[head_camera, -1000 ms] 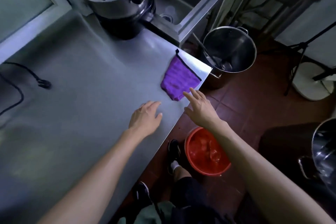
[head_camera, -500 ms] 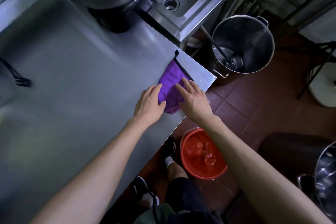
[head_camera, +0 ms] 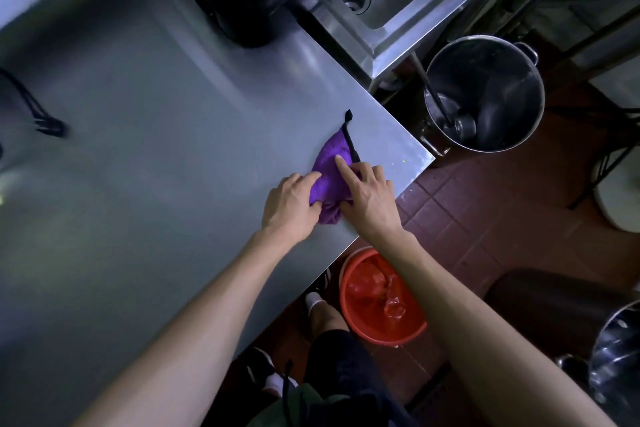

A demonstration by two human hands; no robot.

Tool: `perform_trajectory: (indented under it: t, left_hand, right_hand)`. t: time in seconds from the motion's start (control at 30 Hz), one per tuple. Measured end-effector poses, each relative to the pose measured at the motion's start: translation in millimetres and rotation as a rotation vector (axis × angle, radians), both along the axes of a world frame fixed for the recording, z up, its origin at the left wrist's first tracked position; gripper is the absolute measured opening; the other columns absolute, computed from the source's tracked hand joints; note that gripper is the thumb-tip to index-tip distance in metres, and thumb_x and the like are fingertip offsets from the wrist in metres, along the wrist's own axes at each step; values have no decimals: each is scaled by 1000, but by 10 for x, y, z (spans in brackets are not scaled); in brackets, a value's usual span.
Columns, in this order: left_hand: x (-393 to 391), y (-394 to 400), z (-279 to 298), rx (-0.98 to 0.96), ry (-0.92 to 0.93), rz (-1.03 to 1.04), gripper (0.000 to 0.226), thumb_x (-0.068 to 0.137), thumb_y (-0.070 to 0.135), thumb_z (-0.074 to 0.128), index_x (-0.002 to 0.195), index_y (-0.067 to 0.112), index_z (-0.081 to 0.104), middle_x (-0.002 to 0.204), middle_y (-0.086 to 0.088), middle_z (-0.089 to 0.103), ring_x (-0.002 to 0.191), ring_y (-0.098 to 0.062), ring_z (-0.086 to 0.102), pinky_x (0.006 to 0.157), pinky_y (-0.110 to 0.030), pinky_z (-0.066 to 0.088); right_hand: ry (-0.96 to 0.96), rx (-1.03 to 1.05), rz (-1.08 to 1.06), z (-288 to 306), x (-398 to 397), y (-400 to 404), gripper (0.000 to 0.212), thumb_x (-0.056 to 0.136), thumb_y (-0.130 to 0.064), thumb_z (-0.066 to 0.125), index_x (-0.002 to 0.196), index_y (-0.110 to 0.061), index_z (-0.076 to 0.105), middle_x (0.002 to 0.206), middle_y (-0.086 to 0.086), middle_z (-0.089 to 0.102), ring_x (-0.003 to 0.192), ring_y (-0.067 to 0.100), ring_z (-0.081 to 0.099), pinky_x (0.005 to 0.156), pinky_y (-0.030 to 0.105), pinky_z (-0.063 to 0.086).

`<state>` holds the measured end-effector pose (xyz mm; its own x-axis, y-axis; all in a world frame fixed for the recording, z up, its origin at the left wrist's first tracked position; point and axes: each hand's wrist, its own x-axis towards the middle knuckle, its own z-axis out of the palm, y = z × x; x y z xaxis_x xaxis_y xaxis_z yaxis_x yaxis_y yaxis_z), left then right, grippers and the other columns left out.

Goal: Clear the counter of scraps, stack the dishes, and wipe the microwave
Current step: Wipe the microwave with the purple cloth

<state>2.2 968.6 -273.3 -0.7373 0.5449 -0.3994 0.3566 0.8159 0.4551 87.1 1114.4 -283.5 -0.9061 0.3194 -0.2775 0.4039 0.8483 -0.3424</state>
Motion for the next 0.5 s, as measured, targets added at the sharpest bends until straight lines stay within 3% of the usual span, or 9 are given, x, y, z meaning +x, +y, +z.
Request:
perform_trajectory:
  t: [0.23, 0.5]
  left_hand:
    - [74, -621, 127, 35, 13, 59, 53, 84, 22, 68, 135, 24, 58, 117, -5, 58, 112, -27, 53, 96, -42, 45]
    - [281, -1787, 384, 168, 49, 244, 52, 80, 9, 68, 130, 18, 61, 126, -3, 61, 114, -24, 57, 99, -33, 44]
  right_hand:
    - [68, -114, 55, 33, 14, -532, 67, 72, -19, 77, 135, -20, 57, 108, 10, 57, 98, 34, 52, 77, 43, 46]
    - [196, -135, 220, 252, 1, -1559, 61, 71, -21, 79, 129, -19, 60, 100, 6, 57, 92, 31, 53, 74, 41, 48]
